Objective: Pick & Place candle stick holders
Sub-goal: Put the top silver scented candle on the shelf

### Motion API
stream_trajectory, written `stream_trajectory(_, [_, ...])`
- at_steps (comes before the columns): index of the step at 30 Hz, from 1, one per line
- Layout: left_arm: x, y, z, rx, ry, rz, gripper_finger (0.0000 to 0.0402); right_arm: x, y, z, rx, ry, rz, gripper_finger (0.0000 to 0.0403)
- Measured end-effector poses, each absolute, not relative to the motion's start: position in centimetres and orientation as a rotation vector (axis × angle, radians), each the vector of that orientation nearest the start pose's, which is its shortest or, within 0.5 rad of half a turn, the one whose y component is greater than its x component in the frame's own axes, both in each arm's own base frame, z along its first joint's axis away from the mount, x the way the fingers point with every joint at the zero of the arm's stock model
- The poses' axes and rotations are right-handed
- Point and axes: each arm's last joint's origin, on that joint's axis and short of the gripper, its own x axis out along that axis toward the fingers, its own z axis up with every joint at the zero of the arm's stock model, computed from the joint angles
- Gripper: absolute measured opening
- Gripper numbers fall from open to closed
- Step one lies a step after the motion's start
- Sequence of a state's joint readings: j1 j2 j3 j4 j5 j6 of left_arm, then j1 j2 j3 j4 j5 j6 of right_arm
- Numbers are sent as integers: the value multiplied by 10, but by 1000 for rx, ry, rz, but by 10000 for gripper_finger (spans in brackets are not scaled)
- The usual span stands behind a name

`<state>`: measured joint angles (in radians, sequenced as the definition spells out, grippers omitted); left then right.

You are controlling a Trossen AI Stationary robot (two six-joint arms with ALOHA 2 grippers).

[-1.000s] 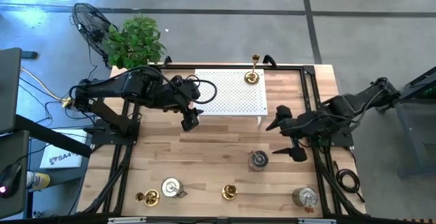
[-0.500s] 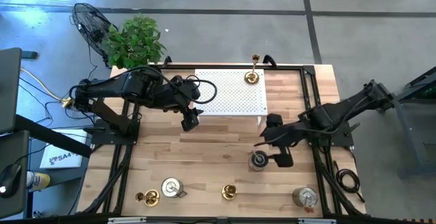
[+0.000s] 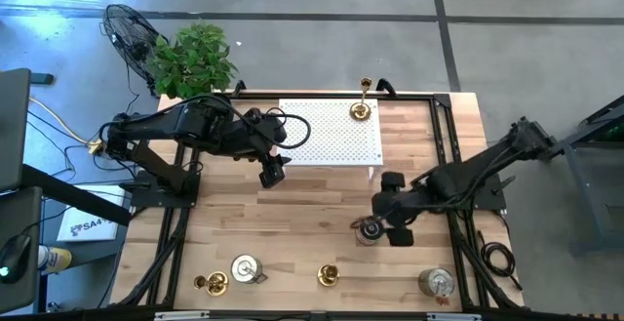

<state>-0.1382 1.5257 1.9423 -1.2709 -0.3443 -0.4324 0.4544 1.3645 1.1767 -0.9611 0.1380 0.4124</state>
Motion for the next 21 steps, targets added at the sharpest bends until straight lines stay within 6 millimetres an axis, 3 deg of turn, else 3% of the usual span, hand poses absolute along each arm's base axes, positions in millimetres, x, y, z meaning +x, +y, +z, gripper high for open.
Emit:
stream_trajectory(13, [269, -28, 450, -201, 770, 367, 250, 261, 126, 244, 51, 1292, 78, 399])
stream_trajectory(21, [269, -27, 450, -201, 770, 367, 250, 265, 131, 237, 98, 1308, 76, 399])
